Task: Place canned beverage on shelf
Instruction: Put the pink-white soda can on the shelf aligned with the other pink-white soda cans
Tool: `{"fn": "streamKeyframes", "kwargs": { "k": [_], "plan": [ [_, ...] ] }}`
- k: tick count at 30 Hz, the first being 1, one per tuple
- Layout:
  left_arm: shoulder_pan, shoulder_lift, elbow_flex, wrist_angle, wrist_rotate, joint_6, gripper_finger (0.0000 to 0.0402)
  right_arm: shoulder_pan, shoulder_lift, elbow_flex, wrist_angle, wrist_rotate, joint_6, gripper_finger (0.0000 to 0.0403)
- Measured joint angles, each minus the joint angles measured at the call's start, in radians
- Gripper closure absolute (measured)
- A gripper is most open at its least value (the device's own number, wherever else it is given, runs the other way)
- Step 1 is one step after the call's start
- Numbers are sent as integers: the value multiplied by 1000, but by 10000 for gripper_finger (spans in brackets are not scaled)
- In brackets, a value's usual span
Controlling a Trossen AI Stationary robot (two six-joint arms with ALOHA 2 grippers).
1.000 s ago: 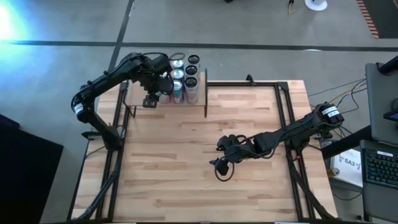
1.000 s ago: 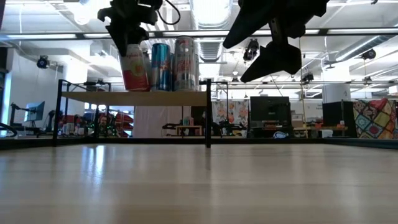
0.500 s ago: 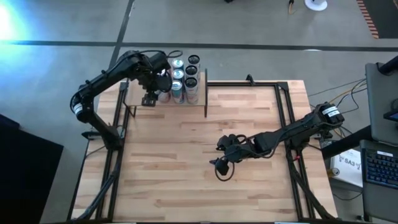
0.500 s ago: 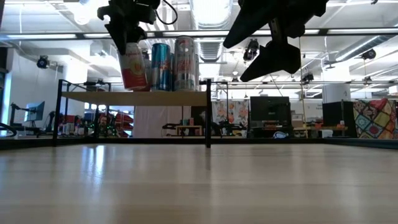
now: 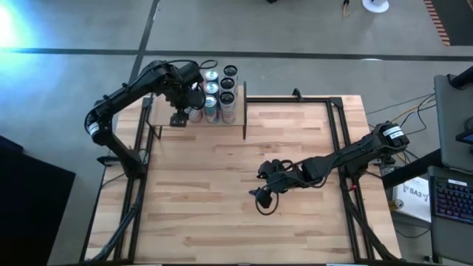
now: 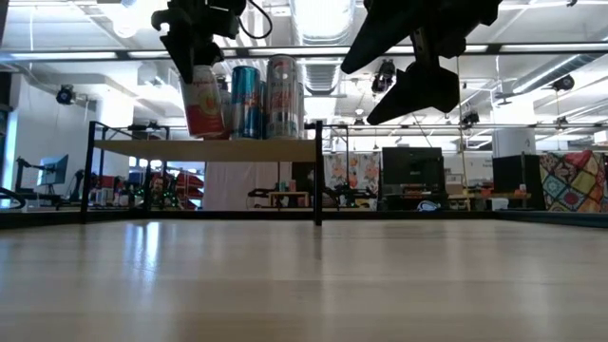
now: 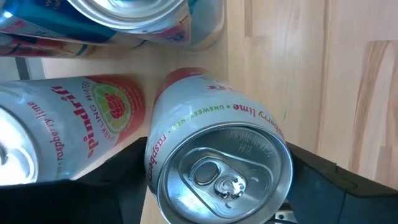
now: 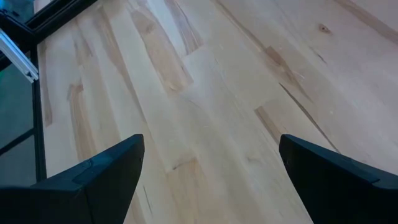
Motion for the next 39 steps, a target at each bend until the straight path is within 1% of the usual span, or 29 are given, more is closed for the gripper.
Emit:
{"fn": "streamKeyframes", "kwargs": {
  "k": [6, 13, 18, 24, 33, 39],
  "plan": [
    [0, 25, 0, 2, 0, -22, 118, 0, 0, 0, -13, -8, 5, 39],
    [1, 25, 9, 0, -4, -49, 100, 0, -2, 0, -19, -8, 8, 39],
    [3, 23, 39, 1, -9, -83, 75, 0, -16, 0, -25, -9, -3, 39],
    [7, 24, 58, 2, -82, -109, 49, 0, -26, 0, -41, -11, -5, 39],
    [8, 23, 105, 0, -113, -182, 45, 0, -26, 0, -43, -27, -1, 39],
    [8, -2, 133, 1, -115, -230, 45, 0, -26, 0, -42, -27, -1, 39]
  ]
}}
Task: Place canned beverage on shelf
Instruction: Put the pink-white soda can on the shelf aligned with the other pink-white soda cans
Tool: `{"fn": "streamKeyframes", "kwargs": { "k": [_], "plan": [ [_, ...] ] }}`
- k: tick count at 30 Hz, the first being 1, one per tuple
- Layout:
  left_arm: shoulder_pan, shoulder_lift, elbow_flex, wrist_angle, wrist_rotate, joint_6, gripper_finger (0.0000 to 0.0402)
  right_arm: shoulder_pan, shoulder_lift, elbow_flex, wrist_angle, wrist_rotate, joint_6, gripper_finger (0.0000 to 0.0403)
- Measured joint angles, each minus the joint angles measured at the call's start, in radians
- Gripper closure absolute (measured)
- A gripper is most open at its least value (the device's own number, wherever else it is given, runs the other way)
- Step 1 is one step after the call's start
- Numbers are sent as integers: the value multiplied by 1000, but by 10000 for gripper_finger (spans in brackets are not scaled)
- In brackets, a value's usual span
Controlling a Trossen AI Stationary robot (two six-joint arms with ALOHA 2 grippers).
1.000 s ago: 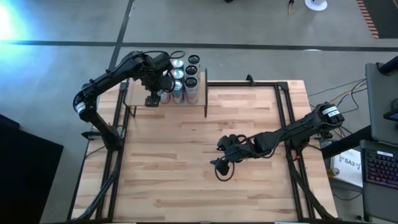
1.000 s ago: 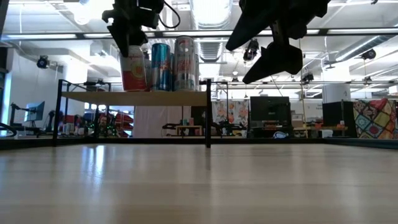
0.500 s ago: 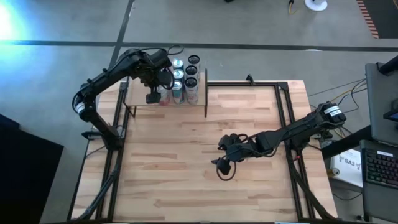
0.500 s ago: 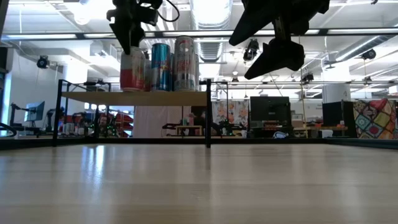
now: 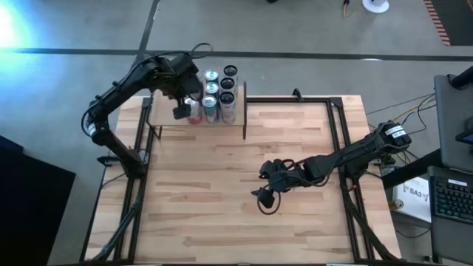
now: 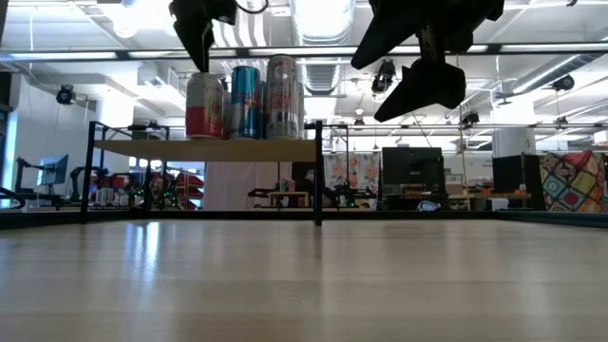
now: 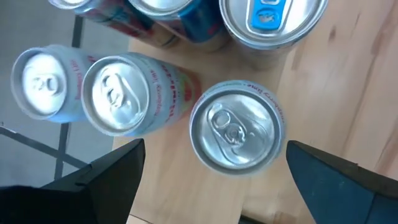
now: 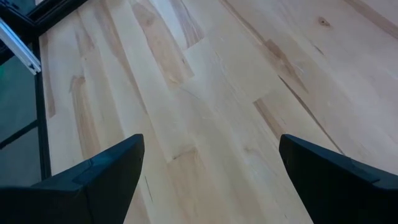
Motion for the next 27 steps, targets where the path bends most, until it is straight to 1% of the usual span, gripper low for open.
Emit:
{"fn": "streamKeyframes", "kwargs": {
  "k": [3, 5, 8, 10, 12, 14, 17, 19, 21, 23, 27],
  "plan": [
    [0, -23, -7, 0, 2, -36, 45, 0, 0, 0, 1, 12, 6, 39],
    [0, -44, -19, 0, 25, -66, 45, 3, 0, 0, 5, 63, 26, 39],
    [0, -93, -42, 10, 99, -135, 45, 23, -12, 0, 57, 197, 20, 40],
    [0, -135, -64, 36, 117, -193, 49, 38, -33, 0, 97, 293, 9, 40],
    [-13, -193, -98, 99, 119, -254, 57, 48, -62, 0, 109, 368, -3, 40],
    [-33, -271, -152, 189, 129, -317, 71, 51, -93, 0, 108, 412, -24, 40],
    [-69, -388, -263, 336, 134, -438, 93, 46, -146, 0, 107, 424, -59, 40],
    [-85, -451, -352, 411, 106, -544, 105, 36, -175, 0, 108, 423, -83, 40],
    [-96, -496, -444, 460, 56, -637, 116, 23, -198, 0, 107, 423, -100, 40],
    [-107, -532, -537, 499, 27, -684, 126, 10, -214, 0, 106, 423, -106, 40],
    [-120, -563, -691, 630, 9, -730, 135, -2, -226, 0, 107, 421, -110, 40]
  ]
}}
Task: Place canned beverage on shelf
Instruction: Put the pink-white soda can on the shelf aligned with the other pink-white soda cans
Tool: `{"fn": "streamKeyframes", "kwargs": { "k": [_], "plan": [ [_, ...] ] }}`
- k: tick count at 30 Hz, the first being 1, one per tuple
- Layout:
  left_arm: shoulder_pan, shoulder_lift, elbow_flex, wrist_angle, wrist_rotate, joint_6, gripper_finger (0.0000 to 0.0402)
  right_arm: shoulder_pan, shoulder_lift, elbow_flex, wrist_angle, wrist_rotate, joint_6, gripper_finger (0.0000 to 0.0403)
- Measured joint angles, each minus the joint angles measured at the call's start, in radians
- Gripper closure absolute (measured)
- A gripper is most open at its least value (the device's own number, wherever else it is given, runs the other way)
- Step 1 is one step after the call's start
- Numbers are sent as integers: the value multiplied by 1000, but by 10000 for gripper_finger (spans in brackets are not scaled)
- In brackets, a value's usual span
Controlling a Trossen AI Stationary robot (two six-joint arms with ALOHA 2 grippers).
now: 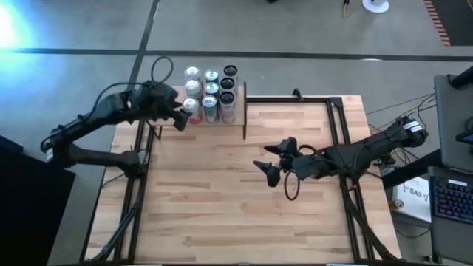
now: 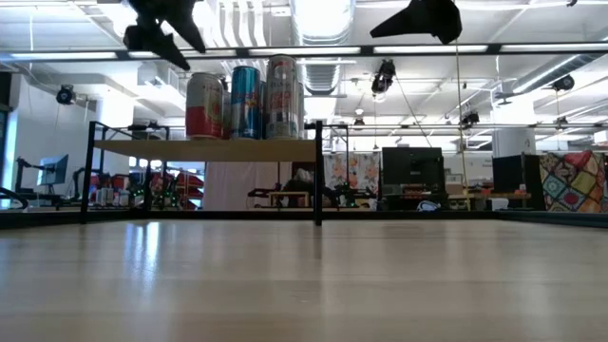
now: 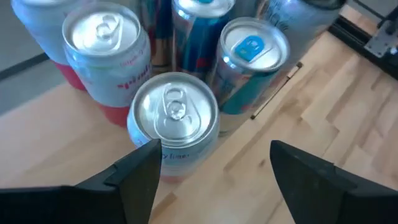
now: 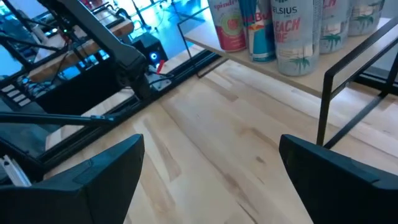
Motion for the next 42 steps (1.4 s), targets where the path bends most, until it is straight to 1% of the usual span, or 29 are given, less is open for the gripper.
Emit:
{"fn": "streamKeyframes", "kwargs": {
  "k": [2, 5, 7, 12, 17, 21, 23, 25, 28, 32, 42],
  "plan": [
    [-1, -12, -48, 45, -23, -18, 134, 0, 2, 0, -1, -1, 2, 40],
    [-1, -38, -84, 75, -106, -25, 129, 1, 7, 0, -8, -1, 21, 40],
    [-1, -60, -104, 109, -136, -24, 121, 2, 15, 0, -8, -1, 35, 40],
    [-5, -92, -154, 235, -134, 21, 95, 3, 37, 0, -10, -2, 51, 40],
    [-5, -81, -208, 249, -121, -10, 68, 0, 51, 0, -10, -2, 62, 40],
    [-5, -75, -250, 296, -123, -14, 57, -3, 51, 0, -10, -2, 62, 40],
    [-5, -75, -264, 313, -138, -16, 56, -6, 51, 0, -10, -2, 62, 40],
    [-5, -75, -268, 316, -177, -16, 57, -11, 51, 0, -11, -2, 62, 40],
    [-5, -75, -270, 321, -213, -5, 70, -17, 51, 0, -12, -1, 69, 39],
    [-5, -69, -274, 356, -215, 15, 91, -23, 51, 0, -12, -1, 69, 39],
    [-5, 9, -277, 343, -163, 15, 95, -35, 51, 0, -15, -2, 69, 39]
  ]
}}
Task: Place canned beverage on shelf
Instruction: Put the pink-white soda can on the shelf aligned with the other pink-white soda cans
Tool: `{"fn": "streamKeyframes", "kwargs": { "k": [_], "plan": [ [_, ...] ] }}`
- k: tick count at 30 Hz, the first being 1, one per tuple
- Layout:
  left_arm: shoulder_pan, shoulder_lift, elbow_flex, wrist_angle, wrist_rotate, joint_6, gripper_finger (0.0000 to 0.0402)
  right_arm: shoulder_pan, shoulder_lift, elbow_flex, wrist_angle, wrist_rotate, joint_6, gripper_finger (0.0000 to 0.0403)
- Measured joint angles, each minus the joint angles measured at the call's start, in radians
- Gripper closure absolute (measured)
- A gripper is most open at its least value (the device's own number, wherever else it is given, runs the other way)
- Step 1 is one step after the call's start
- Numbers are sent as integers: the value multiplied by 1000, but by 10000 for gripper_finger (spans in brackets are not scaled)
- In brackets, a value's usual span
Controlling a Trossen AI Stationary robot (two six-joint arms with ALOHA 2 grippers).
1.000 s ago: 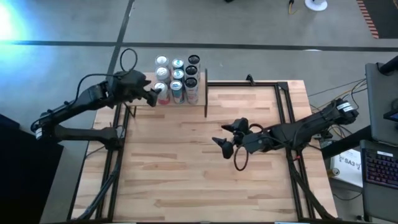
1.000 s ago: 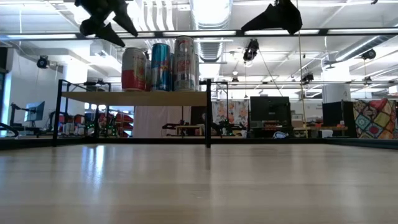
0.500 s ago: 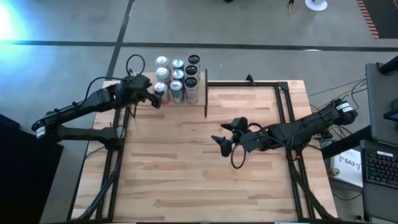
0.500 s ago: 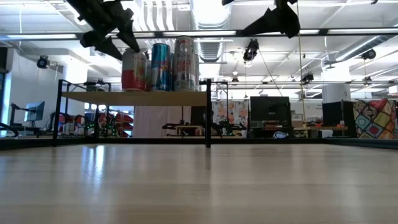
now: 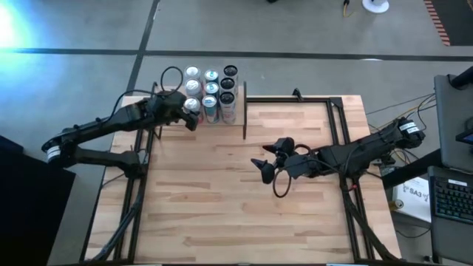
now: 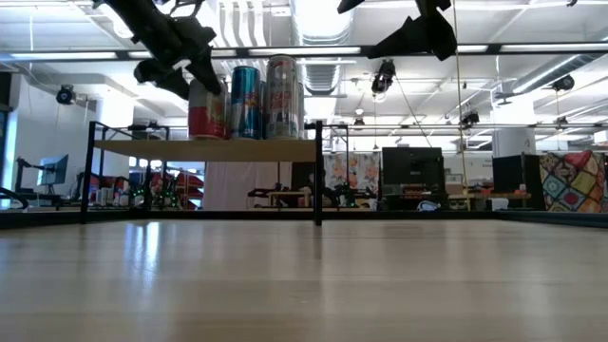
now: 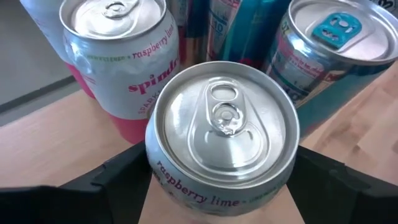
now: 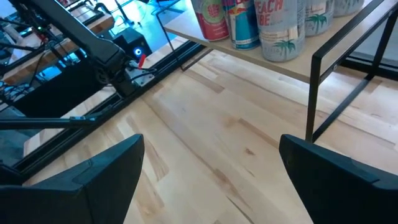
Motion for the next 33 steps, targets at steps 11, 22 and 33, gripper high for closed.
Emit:
{"fn": "streamKeyframes", "kwargs": {
  "k": [11, 22, 33],
  "plan": [
    [2, -21, 0, -26, 5, 36, 152, 0, 0, -1, -26, 0, 10, 39],
    [48, -29, 2, -35, 144, 192, 169, -26, -1, -1, -46, -35, 7, 39],
    [194, -36, 2, -44, 394, 377, 169, -26, -2, -1, -45, -54, 14, 39]
  ]
}}
